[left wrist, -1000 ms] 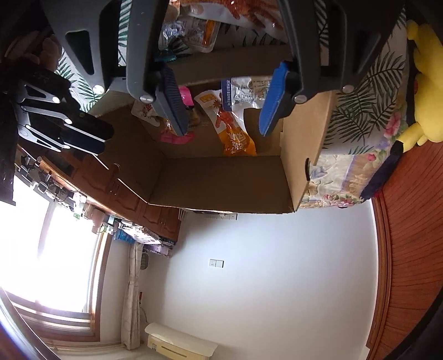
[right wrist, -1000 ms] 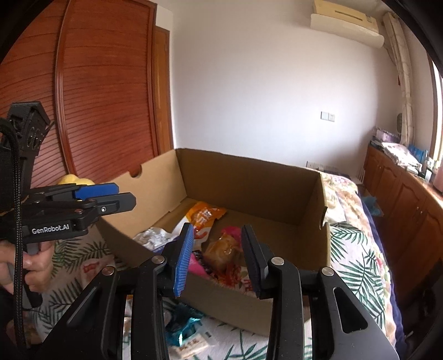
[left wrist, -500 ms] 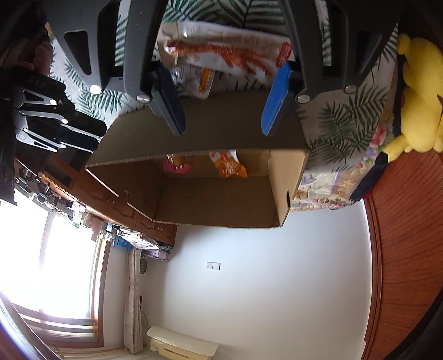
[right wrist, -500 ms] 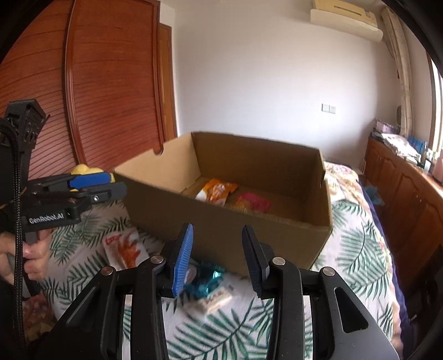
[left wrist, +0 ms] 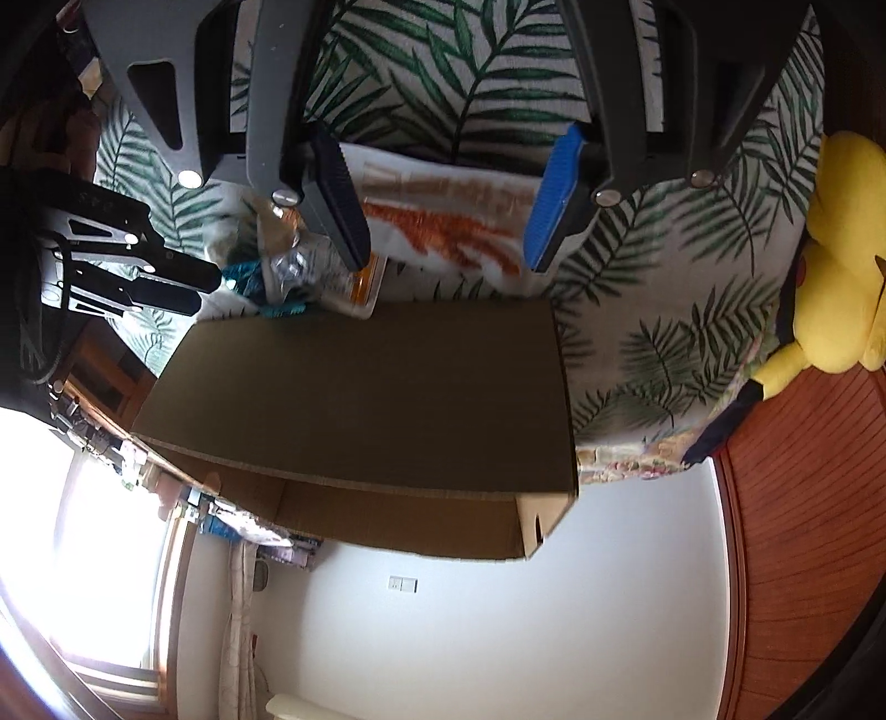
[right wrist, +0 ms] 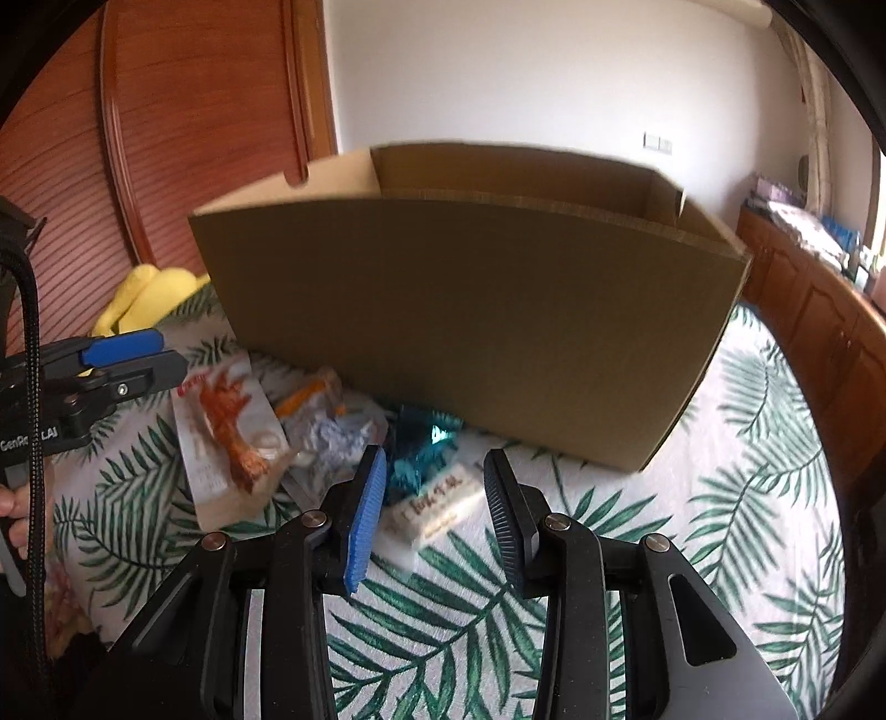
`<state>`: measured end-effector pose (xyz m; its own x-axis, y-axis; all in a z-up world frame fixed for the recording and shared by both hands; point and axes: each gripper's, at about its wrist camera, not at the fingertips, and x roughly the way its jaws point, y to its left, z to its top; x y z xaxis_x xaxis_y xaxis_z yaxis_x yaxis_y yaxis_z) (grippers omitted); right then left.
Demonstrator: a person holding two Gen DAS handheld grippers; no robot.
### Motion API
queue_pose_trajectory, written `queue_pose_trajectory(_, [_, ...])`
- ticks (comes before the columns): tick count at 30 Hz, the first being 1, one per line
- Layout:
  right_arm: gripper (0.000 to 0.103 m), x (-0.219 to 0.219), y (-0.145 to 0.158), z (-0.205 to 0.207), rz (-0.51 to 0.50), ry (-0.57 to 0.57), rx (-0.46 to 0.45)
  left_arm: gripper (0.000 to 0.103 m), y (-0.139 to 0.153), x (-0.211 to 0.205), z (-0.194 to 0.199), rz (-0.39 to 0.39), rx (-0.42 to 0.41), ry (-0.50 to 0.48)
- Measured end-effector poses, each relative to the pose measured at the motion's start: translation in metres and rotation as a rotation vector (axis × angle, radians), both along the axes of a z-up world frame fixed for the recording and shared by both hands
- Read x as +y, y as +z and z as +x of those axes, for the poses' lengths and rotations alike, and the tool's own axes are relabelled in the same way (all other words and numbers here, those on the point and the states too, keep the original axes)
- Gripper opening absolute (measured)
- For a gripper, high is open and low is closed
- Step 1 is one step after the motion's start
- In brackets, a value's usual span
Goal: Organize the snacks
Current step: 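Withdraw both tools from the box back toward the remaining snacks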
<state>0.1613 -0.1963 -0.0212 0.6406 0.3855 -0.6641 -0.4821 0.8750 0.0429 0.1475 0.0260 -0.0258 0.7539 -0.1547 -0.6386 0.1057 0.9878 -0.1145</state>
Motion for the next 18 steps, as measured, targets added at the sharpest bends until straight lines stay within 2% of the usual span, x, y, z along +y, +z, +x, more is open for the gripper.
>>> queue_pose_trajectory(5, [0.037, 0.004, -0.010, 0.007, -0.008, 0.003, 0.062, 0.058, -0.012, -0.001, 0.000, 0.000, 0.028, -0.002])
queue_pose_trajectory(18, [0.041, 0.012, -0.018, 0.001, -0.098, 0.035, 0.072, 0.058, -0.027, -0.004, 0.000, -0.011, 0.059, -0.011])
